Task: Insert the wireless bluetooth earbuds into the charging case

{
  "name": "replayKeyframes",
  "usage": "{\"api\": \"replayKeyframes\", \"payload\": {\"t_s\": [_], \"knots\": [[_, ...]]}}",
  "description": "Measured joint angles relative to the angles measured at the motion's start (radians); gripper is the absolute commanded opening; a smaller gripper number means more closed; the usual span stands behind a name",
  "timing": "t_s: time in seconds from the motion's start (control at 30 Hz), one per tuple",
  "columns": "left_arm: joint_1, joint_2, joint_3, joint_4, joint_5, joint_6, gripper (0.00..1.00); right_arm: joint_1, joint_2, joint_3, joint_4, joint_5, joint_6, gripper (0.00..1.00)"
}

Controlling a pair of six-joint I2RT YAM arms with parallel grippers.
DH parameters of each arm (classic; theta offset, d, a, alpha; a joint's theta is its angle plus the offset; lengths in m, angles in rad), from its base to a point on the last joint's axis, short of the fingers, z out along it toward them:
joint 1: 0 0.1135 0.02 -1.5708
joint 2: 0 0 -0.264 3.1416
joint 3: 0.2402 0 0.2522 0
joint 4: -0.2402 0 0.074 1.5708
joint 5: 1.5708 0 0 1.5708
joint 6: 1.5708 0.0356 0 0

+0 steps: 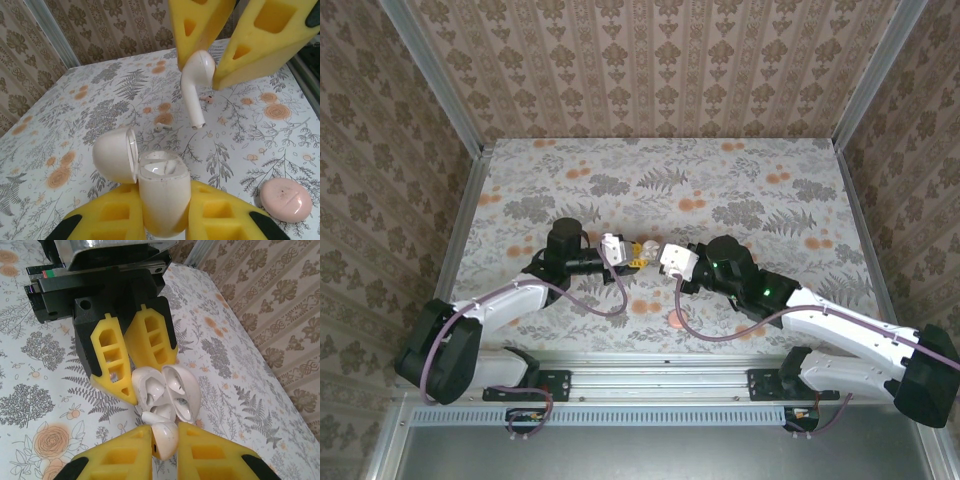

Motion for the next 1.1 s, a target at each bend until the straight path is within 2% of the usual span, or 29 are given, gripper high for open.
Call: {"api": "replayKeyframes", "payload": {"t_s": [1.1], "knots": [[-0.014,-0.007,-0.01,0.038,-0.016,0.011,0.0,0.0,0.039,-0.02,0.078,0.0,-0.003,0.15]]}}
